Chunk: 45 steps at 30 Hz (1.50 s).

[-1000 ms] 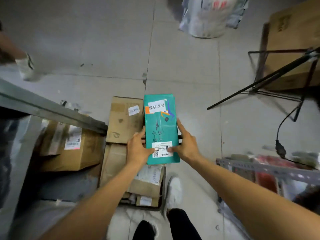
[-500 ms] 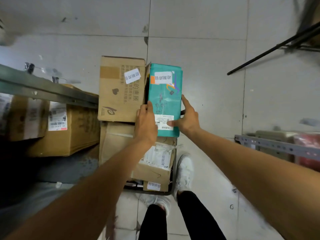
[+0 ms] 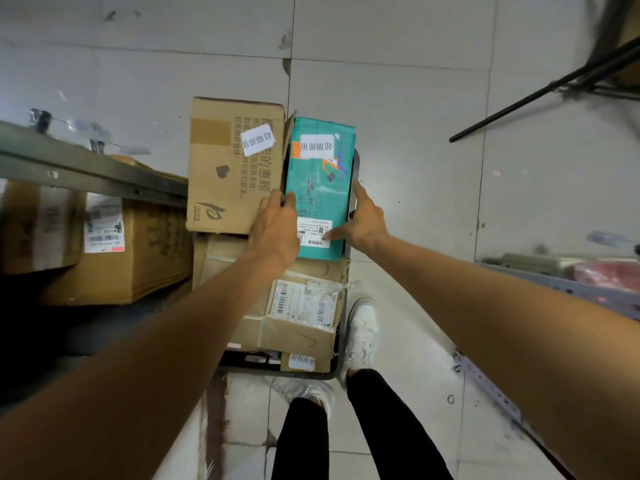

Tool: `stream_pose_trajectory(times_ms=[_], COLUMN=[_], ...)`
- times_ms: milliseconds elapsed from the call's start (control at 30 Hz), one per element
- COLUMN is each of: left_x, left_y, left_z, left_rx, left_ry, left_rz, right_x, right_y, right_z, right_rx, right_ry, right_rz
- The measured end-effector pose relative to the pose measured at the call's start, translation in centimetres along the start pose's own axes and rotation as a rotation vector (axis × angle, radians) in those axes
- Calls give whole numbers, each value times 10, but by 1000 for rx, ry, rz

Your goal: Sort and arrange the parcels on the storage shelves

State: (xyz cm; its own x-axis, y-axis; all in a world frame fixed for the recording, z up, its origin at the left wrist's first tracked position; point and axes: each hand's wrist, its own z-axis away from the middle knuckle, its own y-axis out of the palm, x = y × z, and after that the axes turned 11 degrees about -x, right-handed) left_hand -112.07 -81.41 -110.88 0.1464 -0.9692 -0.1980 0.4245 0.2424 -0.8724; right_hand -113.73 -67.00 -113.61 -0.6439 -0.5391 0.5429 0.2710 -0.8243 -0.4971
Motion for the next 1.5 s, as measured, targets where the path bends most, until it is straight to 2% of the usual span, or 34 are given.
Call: stream_pose_trajectory(times_ms=[267, 467, 633, 733, 1000, 1200, 1333, 1500], left_x=[-19, -50, -81, -92, -102, -104, -98, -98], left_y=[-70, -172, -288, -360, -510, -574, -600, -610], left_z=[10, 26, 70, 111, 194, 256, 298, 348], left_rx=[-92, -170, -169, -162, -310, -400, -474, -581], left_ry=[143, 254, 327, 414, 508, 532, 474, 363], left_rz=[-123, -150, -21, -26, -17, -55, -67, -19], right_x=[53, 126, 198, 242, 321, 353, 371, 377], right_y=[-59, -127, -201, -239, -315, -357, -372, -383], right_z=[35, 89, 173, 236, 375, 445, 480, 517], right_rx=[103, 126, 43, -3, -190, -310, -357, -336], right_ry=[-174, -380, -528, -630, -805, -872, -987, -1149], right_rz=[338, 598, 639, 670, 677, 760, 802, 800])
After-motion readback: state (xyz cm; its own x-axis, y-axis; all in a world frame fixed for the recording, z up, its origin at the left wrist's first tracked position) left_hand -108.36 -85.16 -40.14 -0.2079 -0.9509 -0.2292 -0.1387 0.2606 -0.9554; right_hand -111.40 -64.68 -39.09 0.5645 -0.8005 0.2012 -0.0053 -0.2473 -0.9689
